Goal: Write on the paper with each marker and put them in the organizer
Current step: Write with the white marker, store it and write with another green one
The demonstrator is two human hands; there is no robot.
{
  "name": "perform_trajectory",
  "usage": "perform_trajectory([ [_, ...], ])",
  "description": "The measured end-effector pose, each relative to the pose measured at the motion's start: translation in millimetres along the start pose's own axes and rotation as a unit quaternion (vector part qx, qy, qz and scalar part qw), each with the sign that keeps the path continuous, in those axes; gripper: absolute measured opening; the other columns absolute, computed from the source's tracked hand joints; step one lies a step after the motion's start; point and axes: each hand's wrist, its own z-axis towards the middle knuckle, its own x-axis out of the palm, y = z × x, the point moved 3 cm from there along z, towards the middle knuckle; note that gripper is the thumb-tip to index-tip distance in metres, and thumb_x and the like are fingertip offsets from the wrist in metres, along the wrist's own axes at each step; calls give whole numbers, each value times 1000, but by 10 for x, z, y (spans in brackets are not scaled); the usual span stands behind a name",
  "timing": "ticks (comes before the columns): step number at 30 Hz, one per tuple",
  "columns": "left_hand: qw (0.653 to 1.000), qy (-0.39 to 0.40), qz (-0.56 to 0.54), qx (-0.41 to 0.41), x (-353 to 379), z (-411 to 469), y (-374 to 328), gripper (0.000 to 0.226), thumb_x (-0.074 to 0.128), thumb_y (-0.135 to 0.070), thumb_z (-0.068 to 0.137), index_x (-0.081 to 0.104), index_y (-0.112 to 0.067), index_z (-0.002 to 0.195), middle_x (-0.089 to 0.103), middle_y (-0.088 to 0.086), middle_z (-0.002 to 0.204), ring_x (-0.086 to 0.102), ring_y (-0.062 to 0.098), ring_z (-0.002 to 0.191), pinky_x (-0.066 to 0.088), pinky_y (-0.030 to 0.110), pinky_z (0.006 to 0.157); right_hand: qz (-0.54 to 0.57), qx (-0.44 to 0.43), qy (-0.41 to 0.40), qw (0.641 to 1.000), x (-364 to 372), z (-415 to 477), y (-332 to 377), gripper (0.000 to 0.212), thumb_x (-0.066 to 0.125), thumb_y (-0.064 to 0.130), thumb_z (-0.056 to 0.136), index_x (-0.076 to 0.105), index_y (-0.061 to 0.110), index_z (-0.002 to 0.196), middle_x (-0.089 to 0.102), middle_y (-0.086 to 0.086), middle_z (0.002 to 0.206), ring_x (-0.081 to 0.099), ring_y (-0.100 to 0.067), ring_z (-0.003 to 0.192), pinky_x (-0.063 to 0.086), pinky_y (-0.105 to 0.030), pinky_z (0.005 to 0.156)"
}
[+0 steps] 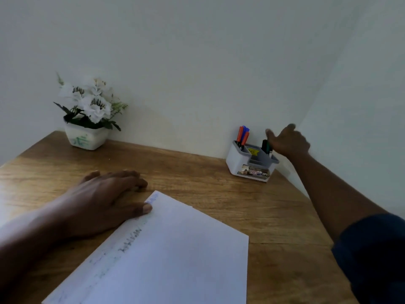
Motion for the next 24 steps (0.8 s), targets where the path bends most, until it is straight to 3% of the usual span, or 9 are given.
perform_trajectory([
  [2,1000,-15,-2,6,-55,-50,-95,108,15,-105,63,46,-46,147,37,-20,162,38,3,146,30,43,124,72,-96,-100,988,-179,-328,126,52,51,56,92,49,16,125,69,-15,104,66,-37,98,46,-40,79],
  [3,1000,-25,-10,10,-93,-71,-140,113,12,-107,61,49,-42,146,43,-18,159,43,6,144,35,42,120,132,-157,-109,973,-240,-550,199,40,54,53,90,54,21,114,69,-8,92,67,-31,89,47,-37,74],
  [5,998,-57,-31,0,-182,-154,-242,119,9,-107,61,52,-36,146,51,-14,154,52,12,137,43,40,112,243,-279,-41,928,-306,-1109,346,21,64,40,87,63,26,103,68,0,88,66,-20,84,51,-30,73],
  [6,996,-83,-32,-6,-235,-192,-297,115,11,-104,65,53,-34,146,53,-11,153,57,14,132,46,38,107,283,-324,19,903,-319,-1423,394,16,67,31,88,66,26,104,69,3,94,66,-13,89,49,-19,74],
  [8,990,-140,-15,-22,-355,-354,-448,98,20,-95,78,56,-32,144,57,-7,150,64,18,118,47,36,96,307,-388,142,857,-345,-2079,450,22,68,31,91,66,32,113,67,12,113,62,-1,104,43,-8,80],
  [11,985,-166,18,-51,-438,-671,-737,88,29,-91,82,61,-31,138,61,-5,145,64,20,117,50,38,92,269,-456,225,818,-305,-2658,464,39,64,41,92,58,41,130,56,24,135,51,4,123,41,-20,100],
  [16,991,-54,103,-66,-234,-1221,-1150,99,21,-103,71,56,-39,138,58,-16,141,52,10,126,42,43,102,214,-511,313,772,-204,-2925,603,56,60,53,93,46,43,146,34,21,160,18,3,150,18,-30,120],
  [21,985,84,146,-20,-226,-875,-891,84,31,-84,91,20,-42,162,19,-17,171,21,7,155,22,41,121,80,-501,357,785,141,-2667,723,68,37,76,90,23,53,153,6,20,168,-1,-4,154,0,-45,125],
  [24,985,121,124,-14,-217,-529,-522,78,15,-77,89,1,-51,162,-8,-15,173,-3,5,159,4,39,129,64,-466,361,805,334,-2510,735,71,25,81,89,6,57,153,-9,22,167,-13,-3,153,-6,-44,125],
])
